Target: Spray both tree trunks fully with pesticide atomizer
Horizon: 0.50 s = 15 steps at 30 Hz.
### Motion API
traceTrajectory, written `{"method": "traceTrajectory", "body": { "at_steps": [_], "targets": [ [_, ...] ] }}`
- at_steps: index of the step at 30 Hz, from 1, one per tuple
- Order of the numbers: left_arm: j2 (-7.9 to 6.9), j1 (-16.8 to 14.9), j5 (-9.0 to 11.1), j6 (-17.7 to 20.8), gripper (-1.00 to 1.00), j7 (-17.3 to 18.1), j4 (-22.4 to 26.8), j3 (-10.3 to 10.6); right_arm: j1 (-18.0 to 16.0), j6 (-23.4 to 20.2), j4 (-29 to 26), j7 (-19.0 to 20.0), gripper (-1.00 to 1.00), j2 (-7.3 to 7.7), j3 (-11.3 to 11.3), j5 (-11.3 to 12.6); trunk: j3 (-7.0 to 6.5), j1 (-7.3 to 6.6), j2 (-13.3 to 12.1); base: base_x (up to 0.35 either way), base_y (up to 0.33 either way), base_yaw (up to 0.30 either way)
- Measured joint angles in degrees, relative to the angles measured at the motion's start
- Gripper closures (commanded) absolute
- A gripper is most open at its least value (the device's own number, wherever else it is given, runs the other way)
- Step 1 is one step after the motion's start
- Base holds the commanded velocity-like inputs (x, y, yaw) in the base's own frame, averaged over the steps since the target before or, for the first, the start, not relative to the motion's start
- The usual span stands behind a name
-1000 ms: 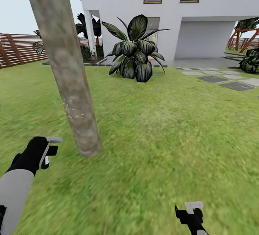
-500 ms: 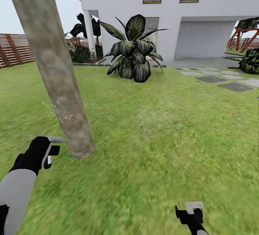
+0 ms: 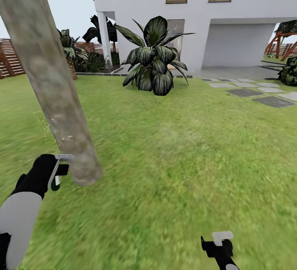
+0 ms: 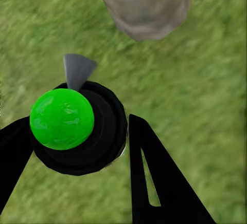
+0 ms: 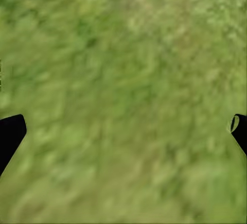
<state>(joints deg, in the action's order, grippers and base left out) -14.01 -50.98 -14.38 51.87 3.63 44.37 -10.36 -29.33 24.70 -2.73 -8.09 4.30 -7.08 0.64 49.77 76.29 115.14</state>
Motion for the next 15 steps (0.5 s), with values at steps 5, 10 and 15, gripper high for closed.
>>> {"method": "traceTrajectory", "body": {
  "at_steps": [5,10,15],
  "targets": [
    [0.02,-0.9,-0.1,2.6,1.0,0.2,5.6,0.1,0.0,0.0,0.0,0.0,-1.0,0.0,0.0,0.0,-0.01,0.01,0.0,0.015,-0.012,0.273],
    [0.02,-6.7,0.0,6.0,1.0,0.6,7.0,0.6,0.0,0.0,0.0,0.0,-1.0,0.0,0.0,0.0,-0.01,0.01,0.0,0.001,0.0,0.277],
    [0.92,-8.1,0.2,6.2,1.0,0.7,7.4,1.0,0.0,0.0,0.0,0.0,-1.0,0.0,0.0,0.0,0.0,0.02,0.0,0.011,-0.007,0.22]
  ]
}}
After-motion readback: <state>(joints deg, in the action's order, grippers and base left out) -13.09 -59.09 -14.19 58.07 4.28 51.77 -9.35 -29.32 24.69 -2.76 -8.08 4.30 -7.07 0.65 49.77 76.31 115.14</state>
